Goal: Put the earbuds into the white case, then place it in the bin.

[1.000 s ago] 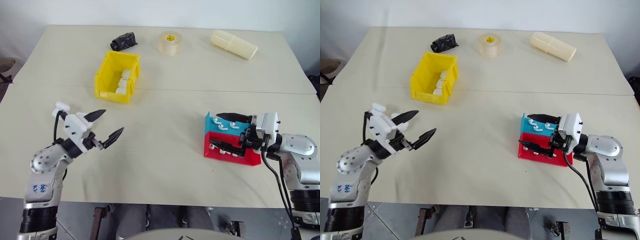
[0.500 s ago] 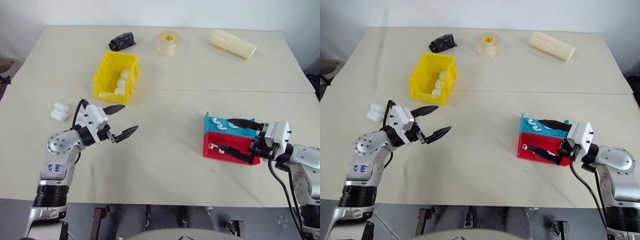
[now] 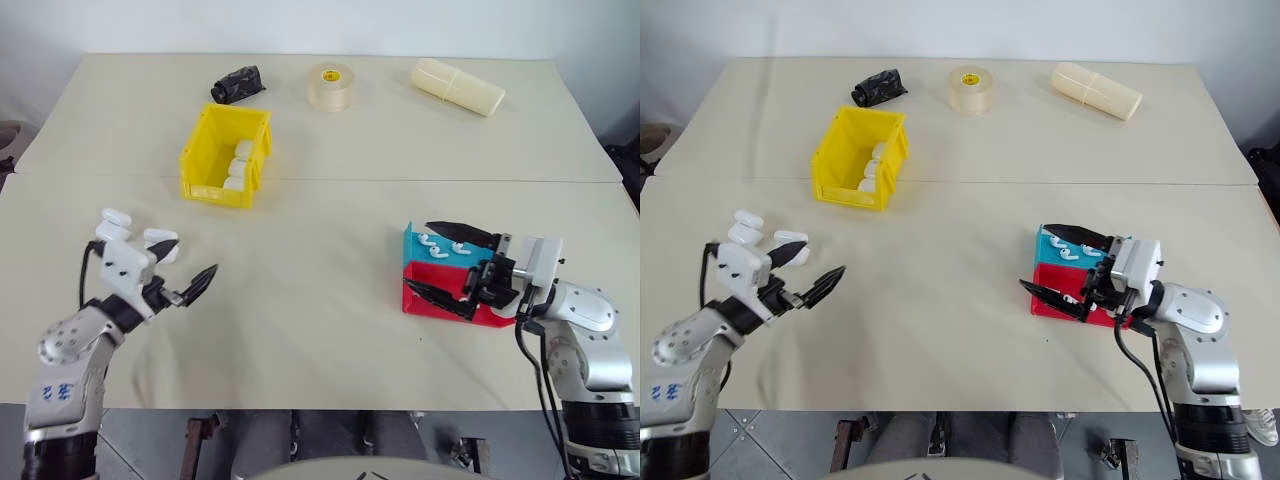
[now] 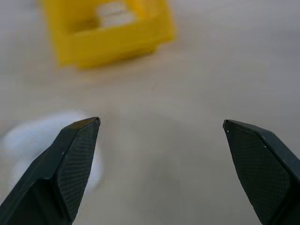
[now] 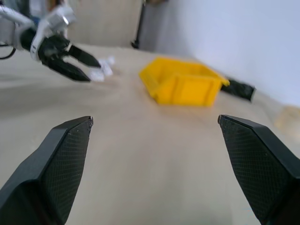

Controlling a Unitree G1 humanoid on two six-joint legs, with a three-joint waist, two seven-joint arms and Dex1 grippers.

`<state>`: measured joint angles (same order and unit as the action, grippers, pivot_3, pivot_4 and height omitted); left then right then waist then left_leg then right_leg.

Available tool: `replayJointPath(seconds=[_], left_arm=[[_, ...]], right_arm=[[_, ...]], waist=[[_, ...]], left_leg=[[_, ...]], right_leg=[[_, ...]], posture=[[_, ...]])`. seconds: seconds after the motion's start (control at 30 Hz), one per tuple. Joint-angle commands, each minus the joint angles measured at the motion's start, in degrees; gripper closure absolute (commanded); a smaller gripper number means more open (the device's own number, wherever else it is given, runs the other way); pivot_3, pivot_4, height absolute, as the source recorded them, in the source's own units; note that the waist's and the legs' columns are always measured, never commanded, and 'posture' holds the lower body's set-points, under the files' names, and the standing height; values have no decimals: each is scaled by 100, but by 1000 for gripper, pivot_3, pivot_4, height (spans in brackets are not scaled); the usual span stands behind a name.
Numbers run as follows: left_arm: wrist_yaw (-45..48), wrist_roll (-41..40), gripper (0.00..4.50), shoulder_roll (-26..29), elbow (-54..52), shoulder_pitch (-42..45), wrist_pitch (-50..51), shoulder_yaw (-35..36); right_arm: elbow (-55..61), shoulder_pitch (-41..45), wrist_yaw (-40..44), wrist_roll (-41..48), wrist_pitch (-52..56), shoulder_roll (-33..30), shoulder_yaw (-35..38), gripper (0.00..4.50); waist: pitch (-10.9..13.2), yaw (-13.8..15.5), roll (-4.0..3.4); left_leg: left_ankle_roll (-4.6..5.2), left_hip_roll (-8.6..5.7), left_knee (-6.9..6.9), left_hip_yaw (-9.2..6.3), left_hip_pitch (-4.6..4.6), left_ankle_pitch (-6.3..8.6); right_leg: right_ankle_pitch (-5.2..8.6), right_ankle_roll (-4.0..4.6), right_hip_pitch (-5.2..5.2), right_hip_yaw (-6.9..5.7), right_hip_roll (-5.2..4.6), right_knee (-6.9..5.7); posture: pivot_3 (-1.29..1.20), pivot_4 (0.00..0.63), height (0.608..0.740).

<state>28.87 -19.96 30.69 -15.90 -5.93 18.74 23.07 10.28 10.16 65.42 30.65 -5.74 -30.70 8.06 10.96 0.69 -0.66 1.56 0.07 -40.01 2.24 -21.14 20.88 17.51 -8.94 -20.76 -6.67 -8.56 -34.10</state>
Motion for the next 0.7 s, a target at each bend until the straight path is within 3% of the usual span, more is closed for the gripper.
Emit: replayJointPath(seconds=[0.03,0.23,0.37,0.5,0.7], left_arm=[[-649,-165,22,-240,-761,-444,537,553],[-1247,-411,22,-465,-1439,-921,1591,893],[-1568,-871,22,-308,-1778,-667,2797,1115],[-1883,-1142,22,130,-1918,-8,4113,1193],[-1712,-1297,22,1556,-1061,1932,6548,544]], right_arm=[[123,178,73,164,-162,109,-85,0],[127,258,245,231,-79,91,-222,0],[141,177,344,267,119,-67,-257,0],[171,85,407,323,280,-192,-236,0],[242,56,444,358,434,-266,-263,0]], waist=[[-1,41,1],[-1,77,2],[-1,57,1],[-2,67,3],[-2,58,2]], left_leg=[[0,-4,0,-1,1,0],[1,-8,0,-8,-2,3],[0,-4,0,-7,2,3],[-2,-4,-3,-11,1,2],[-4,-8,-3,-6,0,1]], right_leg=[[0,0,1,0,-4,-1],[0,0,3,0,-6,3],[1,2,3,2,-3,0],[3,6,2,-1,-2,-8],[5,10,-7,4,1,-19]], posture=[[0,150,740],[0,150,740],[0,150,740],[0,150,740],[0,150,740]])
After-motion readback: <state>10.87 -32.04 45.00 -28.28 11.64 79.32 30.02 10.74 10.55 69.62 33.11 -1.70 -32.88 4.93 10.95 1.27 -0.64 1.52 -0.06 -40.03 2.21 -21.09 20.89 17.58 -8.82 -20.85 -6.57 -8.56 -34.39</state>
